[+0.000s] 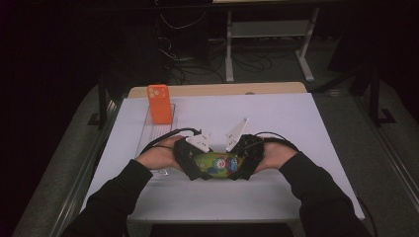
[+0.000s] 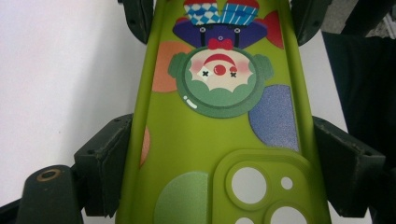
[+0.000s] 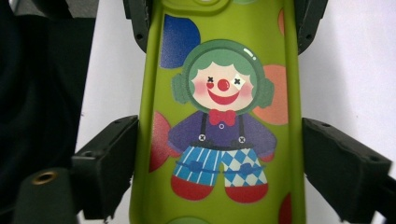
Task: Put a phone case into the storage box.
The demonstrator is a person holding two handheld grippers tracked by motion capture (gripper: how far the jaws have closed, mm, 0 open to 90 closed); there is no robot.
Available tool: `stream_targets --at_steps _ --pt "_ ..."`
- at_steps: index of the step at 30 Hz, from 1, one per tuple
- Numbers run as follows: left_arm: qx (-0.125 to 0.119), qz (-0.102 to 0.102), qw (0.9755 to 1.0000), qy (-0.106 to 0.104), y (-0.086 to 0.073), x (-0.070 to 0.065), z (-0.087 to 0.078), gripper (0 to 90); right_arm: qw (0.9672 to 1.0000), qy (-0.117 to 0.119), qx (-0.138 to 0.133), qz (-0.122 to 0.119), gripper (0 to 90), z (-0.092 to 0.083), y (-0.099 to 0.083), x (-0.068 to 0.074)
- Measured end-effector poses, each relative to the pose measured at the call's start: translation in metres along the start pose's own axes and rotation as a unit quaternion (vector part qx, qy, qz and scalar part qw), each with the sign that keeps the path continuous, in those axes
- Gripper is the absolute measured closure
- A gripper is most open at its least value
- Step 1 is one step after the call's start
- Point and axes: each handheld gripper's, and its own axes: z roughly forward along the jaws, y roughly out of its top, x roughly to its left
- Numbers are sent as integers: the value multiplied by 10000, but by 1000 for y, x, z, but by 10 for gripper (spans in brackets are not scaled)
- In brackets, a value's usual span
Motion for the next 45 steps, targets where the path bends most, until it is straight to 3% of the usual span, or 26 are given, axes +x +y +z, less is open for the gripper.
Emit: stream_targets --at_steps 5,7,11,16,18,19,20,22,24,25,28,30,31,32,33,35,36,38,39,40,44,45 --pt "-93 -224 9997 103 -3 -2 3 158 9997 -82 -64 234 26 -1 -8 1" --pt "-75 -254 9994 216 -2 -3 3 159 9991 -150 -234 324 6 -3 -13 -1" --pt "10 -408 9981 451 -2 -6 5 158 9959 -485 -473 606 0 -13 -25 -3" --pt "-52 -886 9930 773 0 -10 7 159 9914 -809 -655 797 0 -20 -37 -6" --pt "-41 -998 9907 920 1 -12 8 159 9876 -940 -722 1029 0 -24 -44 -7" --pt "85 -939 9901 1044 2 -12 7 159 9862 -942 -761 1126 0 -24 -46 -7" --pt "148 -1000 9883 1140 2 -12 7 159 9839 -947 -813 1278 0 -25 -50 -8" --pt "34 -1355 9819 1321 0 -14 11 159 9778 -1073 -899 1560 0 -27 -55 -8" --pt "10 -1520 9779 1437 -2 -12 11 159 9697 -1152 -997 1908 0 -29 -60 -5" --pt "-68 -1682 9748 1462 -2 -13 11 159 9639 -1148 -1098 2137 0 -29 -61 -3" --pt "-117 -1872 9684 1642 -5 -13 12 159 9559 -1317 -1216 2328 0 -29 -69 0" --pt "-169 -2070 9629 1722 -6 -12 13 159 9505 -1435 -1298 2430 0 -26 -74 2" --pt "-164 -2102 9620 1735 -6 -13 13 158 9452 -1466 -1349 2588 0 -24 -76 5" --pt "-51 -2045 9630 1755 -7 -12 12 158 9420 -1482 -1412 2658 0 -23 -77 7" --pt "-156 -2154 9602 1772 -7 -13 13 158 9377 -1551 -1444 2753 0 -21 -79 8" --pt "-63 -2116 9610 1781 -8 -12 12 158 9302 -1654 -1496 2916 0 -17 -82 11" --pt "-69 -2171 9596 1789 -9 -12 11 158 9267 -1698 -1531 2983 0 -14 -83 13" --pt "-105 -2183 9592 1792 -11 -10 9 158 9198 -1800 -1549 3125 0 -10 -84 17" --pt "-161 -2271 9574 1779 -12 -10 9 158 9172 -1862 -1557 3159 0 -8 -85 19" --pt "-170 -2251 9581 1762 -13 -10 8 158 9154 -1908 -1578 3175 0 -6 -84 21" --pt "-300 -2371 9558 1713 -14 -11 4 157 9070 -2130 -1604 3261 0 3 -82 25" --pt "-343 -2375 9554 1720 -14 -11 3 157 9069 -2136 -1604 3257 0 5 -82 25"
